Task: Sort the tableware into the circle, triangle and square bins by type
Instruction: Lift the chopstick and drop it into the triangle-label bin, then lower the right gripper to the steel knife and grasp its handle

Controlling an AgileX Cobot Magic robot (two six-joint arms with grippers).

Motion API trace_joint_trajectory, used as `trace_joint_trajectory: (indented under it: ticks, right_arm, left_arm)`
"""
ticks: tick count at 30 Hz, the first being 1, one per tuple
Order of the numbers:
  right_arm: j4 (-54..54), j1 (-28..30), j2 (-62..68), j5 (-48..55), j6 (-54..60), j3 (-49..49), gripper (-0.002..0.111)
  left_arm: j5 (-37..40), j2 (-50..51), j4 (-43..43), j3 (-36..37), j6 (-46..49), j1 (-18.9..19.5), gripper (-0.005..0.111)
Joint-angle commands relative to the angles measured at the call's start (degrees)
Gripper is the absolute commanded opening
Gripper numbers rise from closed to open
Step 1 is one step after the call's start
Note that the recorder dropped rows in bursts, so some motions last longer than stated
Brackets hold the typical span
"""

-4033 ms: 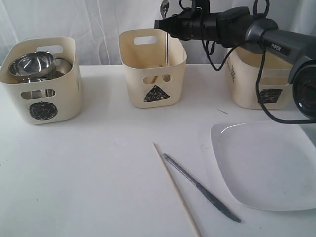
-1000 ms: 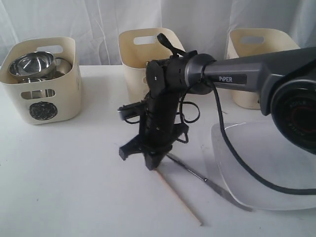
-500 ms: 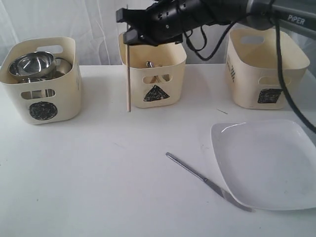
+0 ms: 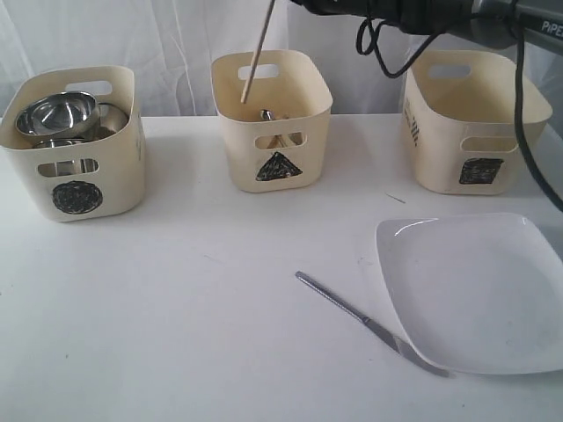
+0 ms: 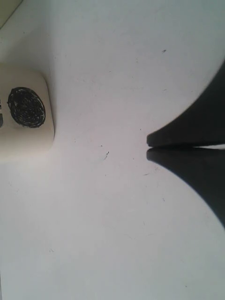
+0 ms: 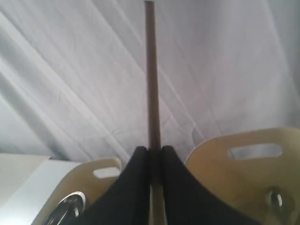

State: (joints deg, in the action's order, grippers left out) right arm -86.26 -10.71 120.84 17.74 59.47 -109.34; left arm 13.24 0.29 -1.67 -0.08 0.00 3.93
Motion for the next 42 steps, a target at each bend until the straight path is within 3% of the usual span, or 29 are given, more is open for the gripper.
trace_joint_trajectory:
  ticks: [1, 7, 14, 24, 27, 30, 33, 36, 42]
  right_arm:
    - [-7.5, 0.5, 2.2, -9.1, 9.2, 0.1, 0.000]
    - [-7.5, 0.5, 7.0, -11.4, 9.6, 0.1, 0.005]
    - [-6.6, 0.5, 8.8, -2.5, 17.8, -0.1, 0.039]
    - [-3.1, 0.6, 3.5, 2.9, 17.3, -0.1, 0.039]
    - [11.7, 0.6, 0.2, 9.2, 7.9, -0.1, 0.026]
    - [37.1, 0.5, -2.1, 21.4, -12.4, -0.1, 0.001]
    - [57.3, -0.3, -1.8, 38.6, -25.5, 0.6, 0.000]
    - [69.3, -2.7, -1.2, 52.2, -28.5, 3.7, 0.000]
    - [81.9, -8.5, -1.3, 52.2, -45.0, 12.3, 0.000]
  left_arm:
    - [0.1, -0.3, -0.4, 0.1, 0.3, 0.1, 0.001]
    - [0.1, -0.3, -0.4, 0.1, 0.3, 0.1, 0.001]
    - [0.1, -0.3, -0.4, 0.1, 0.3, 0.1, 0.001]
    - [0.1, -0.3, -0.4, 0.1, 0.3, 0.1, 0.001]
    - [0.1, -0.3, -0.4, 0.1, 0.3, 0.1, 0.001]
    - [0.1, -0.3, -0.4, 0.1, 0.3, 0.1, 0.001]
    - [0.1, -0.3, -0.4, 0.1, 0.3, 0.1, 0.001]
    - [0.1, -0.3, -0.4, 0.1, 0.3, 0.1, 0.001]
    - [0.1, -0.3, -0.4, 0.1, 0.3, 0.1, 0.001]
